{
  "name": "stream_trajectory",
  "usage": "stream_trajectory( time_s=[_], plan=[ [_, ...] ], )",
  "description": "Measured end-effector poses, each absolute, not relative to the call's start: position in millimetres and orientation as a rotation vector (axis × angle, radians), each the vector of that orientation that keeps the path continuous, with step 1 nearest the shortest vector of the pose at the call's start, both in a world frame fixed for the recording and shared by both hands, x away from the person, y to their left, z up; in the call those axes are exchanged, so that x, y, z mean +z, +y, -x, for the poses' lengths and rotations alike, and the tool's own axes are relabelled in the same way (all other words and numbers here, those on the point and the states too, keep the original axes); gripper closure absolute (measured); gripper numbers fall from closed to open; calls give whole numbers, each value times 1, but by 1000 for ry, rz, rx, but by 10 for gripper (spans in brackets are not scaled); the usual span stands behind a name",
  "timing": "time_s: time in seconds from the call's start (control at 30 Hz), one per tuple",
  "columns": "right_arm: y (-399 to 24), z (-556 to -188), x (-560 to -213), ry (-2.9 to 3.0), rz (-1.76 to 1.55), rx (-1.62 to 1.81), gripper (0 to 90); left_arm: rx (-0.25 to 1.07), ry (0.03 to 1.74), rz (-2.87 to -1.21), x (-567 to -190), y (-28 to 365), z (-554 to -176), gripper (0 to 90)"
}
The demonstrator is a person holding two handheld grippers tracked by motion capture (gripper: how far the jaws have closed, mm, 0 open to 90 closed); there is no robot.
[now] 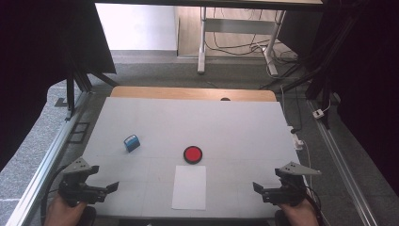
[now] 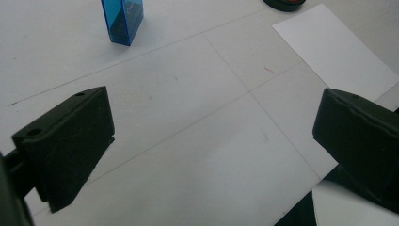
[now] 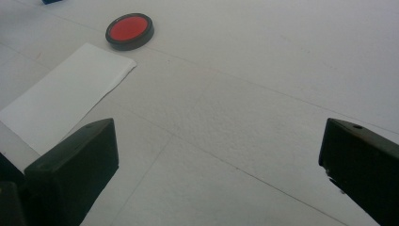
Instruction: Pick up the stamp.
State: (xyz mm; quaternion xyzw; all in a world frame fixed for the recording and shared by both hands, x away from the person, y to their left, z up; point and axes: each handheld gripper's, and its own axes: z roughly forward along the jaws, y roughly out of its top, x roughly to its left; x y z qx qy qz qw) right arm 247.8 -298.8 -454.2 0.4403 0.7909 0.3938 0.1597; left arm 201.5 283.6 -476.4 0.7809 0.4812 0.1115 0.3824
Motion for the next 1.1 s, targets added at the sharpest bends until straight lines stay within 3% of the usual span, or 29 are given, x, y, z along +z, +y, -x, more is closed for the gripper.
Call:
stream_trajectory(
  time_s=[1.1],
  plan=[
    [-293, -248, -455, 2344, -1188, 1102, 0, 299, 1231, -2004, -476, 283, -205, 0]
  ],
)
